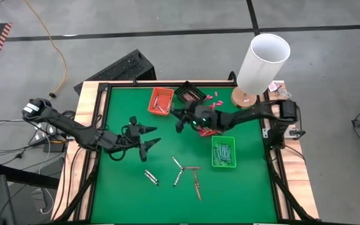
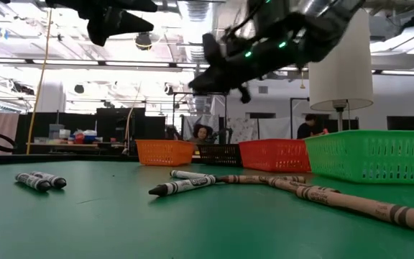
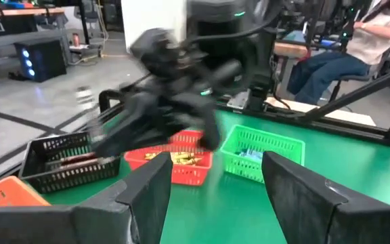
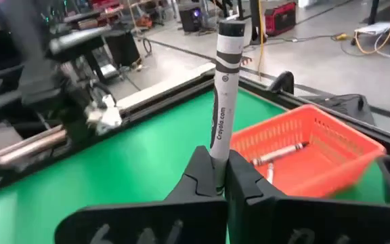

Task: Sort crayons
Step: Put the black crayon into the orange bin

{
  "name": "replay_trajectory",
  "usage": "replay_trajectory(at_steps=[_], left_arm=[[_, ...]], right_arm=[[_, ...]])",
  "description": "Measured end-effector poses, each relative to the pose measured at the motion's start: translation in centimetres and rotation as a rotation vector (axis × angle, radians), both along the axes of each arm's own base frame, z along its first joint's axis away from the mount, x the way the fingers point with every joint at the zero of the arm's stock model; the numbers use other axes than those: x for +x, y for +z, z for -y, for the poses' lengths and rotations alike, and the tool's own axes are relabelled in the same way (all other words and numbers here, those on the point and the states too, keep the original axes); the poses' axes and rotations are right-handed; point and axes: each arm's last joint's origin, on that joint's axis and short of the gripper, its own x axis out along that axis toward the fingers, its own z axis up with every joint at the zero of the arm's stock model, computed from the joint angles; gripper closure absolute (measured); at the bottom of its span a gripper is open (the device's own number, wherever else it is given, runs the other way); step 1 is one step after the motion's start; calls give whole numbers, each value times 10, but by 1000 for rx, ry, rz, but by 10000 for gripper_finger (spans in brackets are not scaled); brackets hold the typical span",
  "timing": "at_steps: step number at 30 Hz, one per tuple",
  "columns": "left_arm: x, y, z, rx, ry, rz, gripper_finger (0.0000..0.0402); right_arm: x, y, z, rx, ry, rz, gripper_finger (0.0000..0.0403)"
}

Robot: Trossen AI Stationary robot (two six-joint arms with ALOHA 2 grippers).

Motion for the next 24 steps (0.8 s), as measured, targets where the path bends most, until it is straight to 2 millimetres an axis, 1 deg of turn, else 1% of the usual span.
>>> replay_trajectory(at_steps=[1, 3, 4, 7, 10, 12, 15, 17, 19, 21, 24], left_arm=[[0, 0, 0, 2, 0, -4, 183], [0, -2, 0, 15, 1, -18, 183], [0, -2, 0, 17, 0, -23, 183], [0, -4, 0, 25, 6, -41, 183], [-1, -5, 1, 39, 18, -59, 183], [-3, -6, 1, 45, 16, -71, 183], [-3, -6, 2, 44, 13, -80, 183], [-4, -6, 3, 43, 2, -80, 183], [-5, -6, 4, 44, -2, -81, 183], [-6, -7, 6, 52, -14, -96, 183], [-8, -7, 10, 63, -33, -104, 183]], right_arm=[[6, 0, 6, 14, 6, 15, 403], [17, -9, 16, 35, 12, -21, 403], [26, -9, 21, 37, 17, -23, 403], [48, -18, 29, 50, 10, -82, 403], [68, -19, 40, 74, -24, -119, 403], [81, -18, 50, 98, -51, -137, 403], [95, -22, 65, 124, -93, -225, 403], [101, -24, 72, 128, -135, -294, 403], [107, -22, 78, 133, -180, -334, 403], [106, -19, 82, 157, -223, -404, 403], [106, -21, 89, 177, -257, -459, 398]])
